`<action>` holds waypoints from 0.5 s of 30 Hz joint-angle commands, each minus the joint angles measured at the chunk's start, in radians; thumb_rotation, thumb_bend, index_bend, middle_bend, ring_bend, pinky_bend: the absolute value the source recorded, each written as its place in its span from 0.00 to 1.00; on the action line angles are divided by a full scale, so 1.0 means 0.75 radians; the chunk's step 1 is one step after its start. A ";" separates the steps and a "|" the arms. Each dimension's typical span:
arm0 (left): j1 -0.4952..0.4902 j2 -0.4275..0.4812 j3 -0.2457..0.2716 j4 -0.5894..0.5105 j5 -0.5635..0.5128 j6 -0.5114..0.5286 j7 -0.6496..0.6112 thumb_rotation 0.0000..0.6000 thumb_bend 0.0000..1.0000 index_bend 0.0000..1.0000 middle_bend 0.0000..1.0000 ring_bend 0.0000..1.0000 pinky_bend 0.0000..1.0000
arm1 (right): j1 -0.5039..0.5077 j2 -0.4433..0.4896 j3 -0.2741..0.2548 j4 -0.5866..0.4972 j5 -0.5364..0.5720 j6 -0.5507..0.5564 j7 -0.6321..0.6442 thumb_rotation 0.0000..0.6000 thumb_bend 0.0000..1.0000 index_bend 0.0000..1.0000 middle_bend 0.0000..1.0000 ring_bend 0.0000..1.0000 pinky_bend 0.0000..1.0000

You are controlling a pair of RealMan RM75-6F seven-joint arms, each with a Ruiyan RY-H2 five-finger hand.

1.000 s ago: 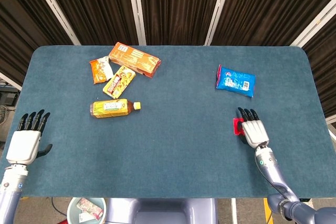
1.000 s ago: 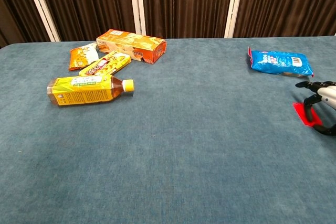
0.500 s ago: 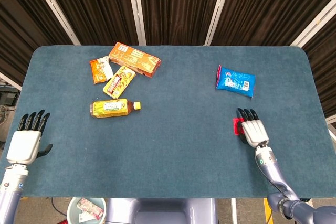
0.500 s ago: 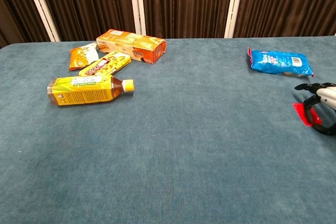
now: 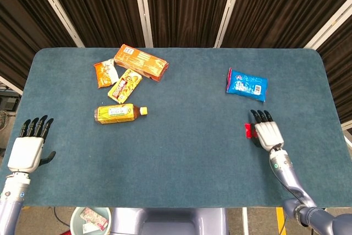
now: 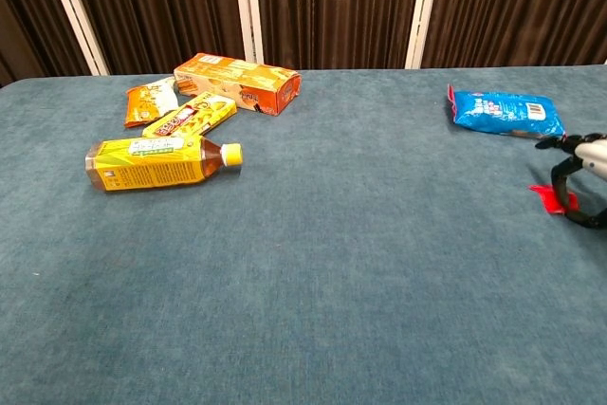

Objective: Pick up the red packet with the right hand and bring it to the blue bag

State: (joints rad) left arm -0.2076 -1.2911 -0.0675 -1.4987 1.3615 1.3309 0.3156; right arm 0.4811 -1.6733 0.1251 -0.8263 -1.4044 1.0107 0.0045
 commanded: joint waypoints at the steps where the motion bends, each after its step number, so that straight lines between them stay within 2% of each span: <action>1: -0.001 0.000 0.000 -0.001 0.003 0.001 -0.002 1.00 0.23 0.00 0.00 0.00 0.00 | 0.010 0.028 0.016 -0.032 0.004 0.017 -0.031 1.00 0.58 0.61 0.04 0.00 0.00; 8: -0.003 -0.001 0.001 -0.012 0.004 0.006 0.008 1.00 0.23 0.00 0.00 0.00 0.00 | 0.049 0.081 0.048 -0.092 0.024 0.005 -0.111 1.00 0.58 0.61 0.05 0.00 0.00; 15: -0.007 -0.008 -0.001 -0.022 -0.001 0.010 0.035 1.00 0.23 0.00 0.00 0.00 0.00 | 0.117 0.085 0.075 -0.064 0.061 -0.086 -0.159 1.00 0.58 0.62 0.05 0.00 0.00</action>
State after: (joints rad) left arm -0.2124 -1.2965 -0.0679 -1.5143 1.3619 1.3384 0.3397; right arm 0.5568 -1.6079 0.1757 -0.8844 -1.3662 0.9607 -0.1086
